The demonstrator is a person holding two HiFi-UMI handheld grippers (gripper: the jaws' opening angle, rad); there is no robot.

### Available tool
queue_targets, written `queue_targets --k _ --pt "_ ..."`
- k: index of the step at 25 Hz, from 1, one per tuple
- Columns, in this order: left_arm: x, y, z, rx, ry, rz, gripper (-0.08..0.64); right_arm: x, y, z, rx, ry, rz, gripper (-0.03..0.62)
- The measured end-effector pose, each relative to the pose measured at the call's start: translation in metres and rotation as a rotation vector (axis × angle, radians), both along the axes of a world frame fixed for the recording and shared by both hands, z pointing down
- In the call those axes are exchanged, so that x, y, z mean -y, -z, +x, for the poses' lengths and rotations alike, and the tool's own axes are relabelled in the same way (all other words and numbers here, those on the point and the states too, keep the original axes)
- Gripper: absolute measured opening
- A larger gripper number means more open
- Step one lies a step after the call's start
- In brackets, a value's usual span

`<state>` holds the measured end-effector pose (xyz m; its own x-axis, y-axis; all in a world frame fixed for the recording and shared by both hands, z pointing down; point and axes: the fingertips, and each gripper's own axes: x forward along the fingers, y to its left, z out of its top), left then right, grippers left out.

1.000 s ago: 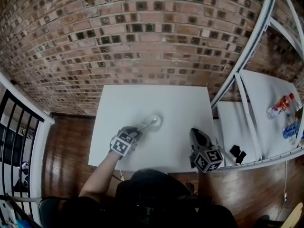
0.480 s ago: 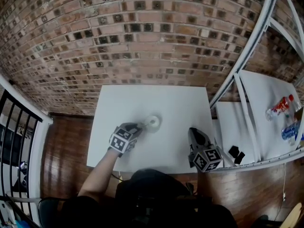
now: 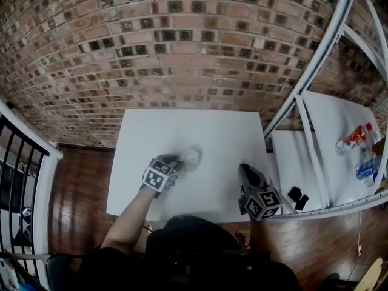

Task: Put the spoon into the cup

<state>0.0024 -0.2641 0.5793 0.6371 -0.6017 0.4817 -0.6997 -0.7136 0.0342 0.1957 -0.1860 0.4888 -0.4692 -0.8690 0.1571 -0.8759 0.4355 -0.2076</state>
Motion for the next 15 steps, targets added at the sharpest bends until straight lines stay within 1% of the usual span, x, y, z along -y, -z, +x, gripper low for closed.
queue_targets --k 3,7,12,14,15 --pt "0.002 -0.006 0.006 0.010 -0.007 -0.012 0.129 0.000 0.000 -0.001 0.003 -0.002 0.000 0.005" --pt "0.002 -0.010 0.010 0.023 -0.015 0.001 0.129 -0.001 0.001 0.001 0.001 -0.007 0.006 0.005" --pt "0.003 -0.014 0.009 0.009 -0.011 -0.004 0.129 -0.002 0.003 0.002 -0.002 -0.013 0.013 0.005" --pt "0.001 -0.011 0.007 0.011 -0.009 0.009 0.158 -0.002 0.004 0.001 -0.003 -0.010 0.018 0.005" --pt "0.000 -0.007 0.006 0.007 -0.009 0.023 0.158 -0.003 0.005 0.000 -0.002 -0.009 0.020 0.005"
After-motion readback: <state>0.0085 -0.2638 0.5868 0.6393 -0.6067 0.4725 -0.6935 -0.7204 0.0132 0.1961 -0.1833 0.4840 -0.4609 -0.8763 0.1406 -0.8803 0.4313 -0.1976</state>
